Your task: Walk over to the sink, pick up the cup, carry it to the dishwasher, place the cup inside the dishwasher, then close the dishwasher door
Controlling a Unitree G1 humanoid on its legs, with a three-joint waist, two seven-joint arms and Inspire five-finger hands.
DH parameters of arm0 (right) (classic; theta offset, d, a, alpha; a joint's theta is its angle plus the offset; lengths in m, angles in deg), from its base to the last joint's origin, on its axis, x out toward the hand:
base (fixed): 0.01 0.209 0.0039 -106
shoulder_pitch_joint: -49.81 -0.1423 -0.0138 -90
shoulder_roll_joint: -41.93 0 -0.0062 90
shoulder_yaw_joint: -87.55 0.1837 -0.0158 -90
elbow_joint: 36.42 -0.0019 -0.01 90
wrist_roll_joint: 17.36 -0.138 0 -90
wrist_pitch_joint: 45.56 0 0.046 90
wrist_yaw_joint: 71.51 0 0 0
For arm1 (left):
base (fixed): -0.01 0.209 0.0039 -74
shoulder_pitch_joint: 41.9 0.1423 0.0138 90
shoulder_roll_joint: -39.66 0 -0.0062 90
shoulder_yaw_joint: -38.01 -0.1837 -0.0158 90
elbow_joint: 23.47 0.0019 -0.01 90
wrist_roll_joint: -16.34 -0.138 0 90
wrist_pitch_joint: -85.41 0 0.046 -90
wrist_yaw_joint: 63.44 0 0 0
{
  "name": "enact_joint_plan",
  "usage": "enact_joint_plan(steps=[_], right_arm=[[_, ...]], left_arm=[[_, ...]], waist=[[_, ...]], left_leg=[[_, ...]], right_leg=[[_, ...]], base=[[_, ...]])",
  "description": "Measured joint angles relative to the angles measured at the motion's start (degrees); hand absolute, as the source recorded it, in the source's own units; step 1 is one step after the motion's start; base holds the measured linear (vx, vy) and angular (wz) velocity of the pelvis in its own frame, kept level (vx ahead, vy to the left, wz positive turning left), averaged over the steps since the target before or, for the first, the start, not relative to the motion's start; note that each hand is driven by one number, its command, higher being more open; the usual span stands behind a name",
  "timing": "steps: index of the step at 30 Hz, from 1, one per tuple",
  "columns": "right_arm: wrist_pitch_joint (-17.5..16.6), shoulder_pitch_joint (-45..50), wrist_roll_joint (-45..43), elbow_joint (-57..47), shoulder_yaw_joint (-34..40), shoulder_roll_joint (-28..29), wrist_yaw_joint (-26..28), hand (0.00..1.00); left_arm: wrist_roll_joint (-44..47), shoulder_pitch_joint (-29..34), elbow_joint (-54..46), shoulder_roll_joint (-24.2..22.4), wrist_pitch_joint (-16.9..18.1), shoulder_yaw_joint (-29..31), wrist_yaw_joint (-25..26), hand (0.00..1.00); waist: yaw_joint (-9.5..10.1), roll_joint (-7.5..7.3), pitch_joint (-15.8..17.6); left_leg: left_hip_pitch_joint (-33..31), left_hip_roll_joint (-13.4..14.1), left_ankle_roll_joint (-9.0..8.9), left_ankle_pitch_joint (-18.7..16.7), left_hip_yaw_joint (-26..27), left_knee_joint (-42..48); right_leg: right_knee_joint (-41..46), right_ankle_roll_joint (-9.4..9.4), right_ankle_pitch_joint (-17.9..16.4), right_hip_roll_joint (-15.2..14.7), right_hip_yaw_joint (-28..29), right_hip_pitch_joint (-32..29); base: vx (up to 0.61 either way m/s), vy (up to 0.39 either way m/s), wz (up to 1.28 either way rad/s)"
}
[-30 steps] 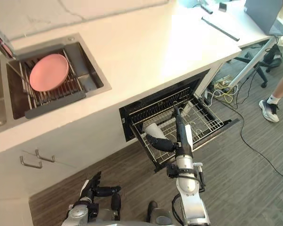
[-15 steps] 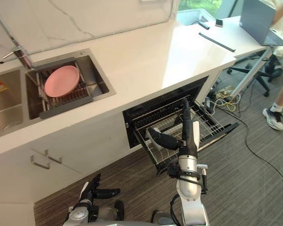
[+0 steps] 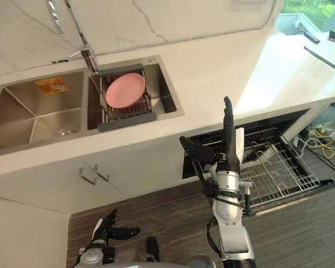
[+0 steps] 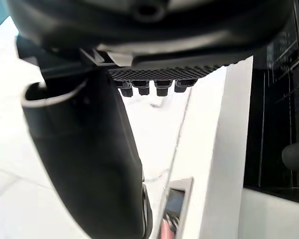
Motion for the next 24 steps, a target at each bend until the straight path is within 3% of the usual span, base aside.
enact_joint_plan(steps=[2,4,6,7,8,9,12,19,24], right_arm=[[0.2,-0.2,0.7,1.2,-1.2,0.1,0.3,1.0],[0.2,-1.1,2.1,1.6,-2.0,0.0,0.7,1.0],[0.2,-3.1,2.2,2.2,-2.2,-0.2,1.5,1.0],[0.2,-3.3,2.2,2.2,-2.2,-0.4,1.6,1.0],[0.1,-3.4,2.2,2.0,-2.2,-0.7,1.6,1.0],[0.1,-3.4,2.1,2.3,-2.2,-1.5,1.7,1.0],[0.2,-2.9,2.2,2.0,-2.3,-2.9,1.9,1.0],[0.2,-1.9,2.1,1.8,0.5,-3.5,1.9,1.0],[-0.1,-1.0,1.9,0.2,0.5,-4.1,3.6,1.0]], left_arm=[[-0.1,0.3,-0.2,1.0,-0.1,-0.7,0.0,1.0],[-0.2,0.3,-0.4,1.0,-0.1,-1.3,0.0,1.0],[-0.3,0.2,-1.1,0.9,-0.1,-1.8,-0.1,1.0],[-0.3,0.3,-1.2,0.9,-0.1,-2.0,-0.1,1.0],[-0.5,0.5,-1.3,1.4,-0.1,-2.5,-0.4,1.0],[-1.0,0.0,-0.8,1.5,-0.2,-2.7,-0.5,1.0],[-2.1,0.5,-0.8,0.4,-0.2,-2.6,-0.4,1.0],[-4.3,0.7,-0.1,-0.3,-0.6,-1.5,-0.5,1.0],[-4.3,0.8,-0.1,-0.5,-0.6,-1.6,-0.6,1.0]], waist=[[-0.36,-1.43,-0.8],[-1.34,-1.59,-0.9],[-2.04,-1.46,-0.8],[-2.01,-1.5,-0.8],[-1.87,-2.33,-1.3],[-1.53,-2.08,-1.4],[-0.72,0.27,-2.7],[-1.55,0.87,-2.7],[-1.93,1.61,-2.3]], left_leg=[[0.7,-0.7,0.94,-0.5,-1.7,0.6],[1.1,0.1,1.21,-0.9,-4.7,0.9],[1.4,1.3,0.95,-1.0,-9.0,1.0],[1.7,1.5,0.49,-1.3,-9.9,1.1],[2.0,0.9,-0.8,-2.1,-11.6,1.6],[2.6,1.0,-1.68,-3.1,-13.0,2.6],[1.6,3.7,-2.9,-3.8,-14.1,3.6],[4.3,4.6,-4.53,-3.6,-14.6,3.2],[4.4,4.6,-4.58,-3.6,-15.6,3.1]], right_leg=[[7.1,-1.08,-1.0,0.2,5.2,-4.1],[7.4,-0.48,-3.6,4.4,10.2,-7.0],[0.0,-0.3,-5.0,10.7,14.5,-9.9],[-3.4,-0.18,-4.8,12.1,15.5,-10.0],[-12.6,0.26,-0.9,13.7,17.1,-9.3],[-14.1,-0.02,1.8,13.6,16.9,-8.3],[-20.5,-0.83,3.5,16.0,14.6,-4.8],[-27.0,-0.66,5.8,17.2,13.6,1.4],[-31.7,-0.25,8.2,17.5,12.7,3.8]], base=[[0.29,0.068,0.48],[0.31,0.005,0.83],[0.22,-0.063,0.96],[0.19,-0.093,0.97],[0.19,-0.111,0.89],[0.24,-0.122,0.76],[0.19,-0.091,0.24],[0.09,-0.019,0.04],[-0.01,0.022,0.08]])
